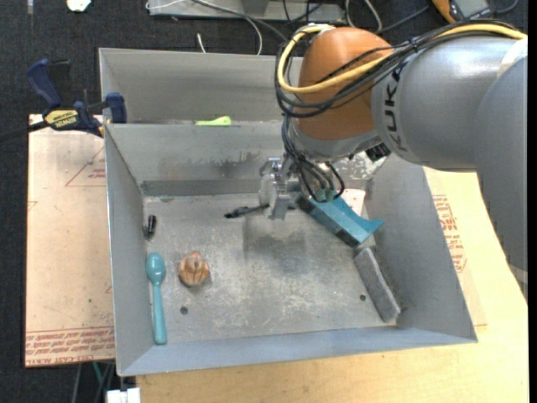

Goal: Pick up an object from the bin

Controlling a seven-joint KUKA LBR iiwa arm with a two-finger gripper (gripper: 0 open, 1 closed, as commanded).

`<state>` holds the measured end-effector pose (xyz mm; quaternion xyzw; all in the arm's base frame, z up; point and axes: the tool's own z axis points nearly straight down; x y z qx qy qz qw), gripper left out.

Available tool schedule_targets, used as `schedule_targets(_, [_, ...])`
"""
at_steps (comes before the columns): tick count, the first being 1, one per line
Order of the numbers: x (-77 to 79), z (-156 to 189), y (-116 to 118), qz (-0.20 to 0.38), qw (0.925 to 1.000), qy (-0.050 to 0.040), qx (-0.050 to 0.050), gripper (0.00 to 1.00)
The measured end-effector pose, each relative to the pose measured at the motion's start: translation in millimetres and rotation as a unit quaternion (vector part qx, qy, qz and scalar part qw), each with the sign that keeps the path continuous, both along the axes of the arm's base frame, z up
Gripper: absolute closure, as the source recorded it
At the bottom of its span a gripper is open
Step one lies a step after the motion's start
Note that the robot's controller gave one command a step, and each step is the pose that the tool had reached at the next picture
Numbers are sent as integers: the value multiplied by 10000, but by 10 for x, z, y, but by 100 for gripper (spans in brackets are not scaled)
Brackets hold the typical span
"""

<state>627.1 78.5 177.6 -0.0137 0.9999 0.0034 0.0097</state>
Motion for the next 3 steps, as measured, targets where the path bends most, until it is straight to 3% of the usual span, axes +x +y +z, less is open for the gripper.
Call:
schedule_targets(1, [38,-633,151,1111,9938,-32,-23,100])
schedule_targets(2, [21,-394,150,1446,9895,21,-25,100])
schedule_targets(3, [-78,303,131,1452,9894,2,-27,100])
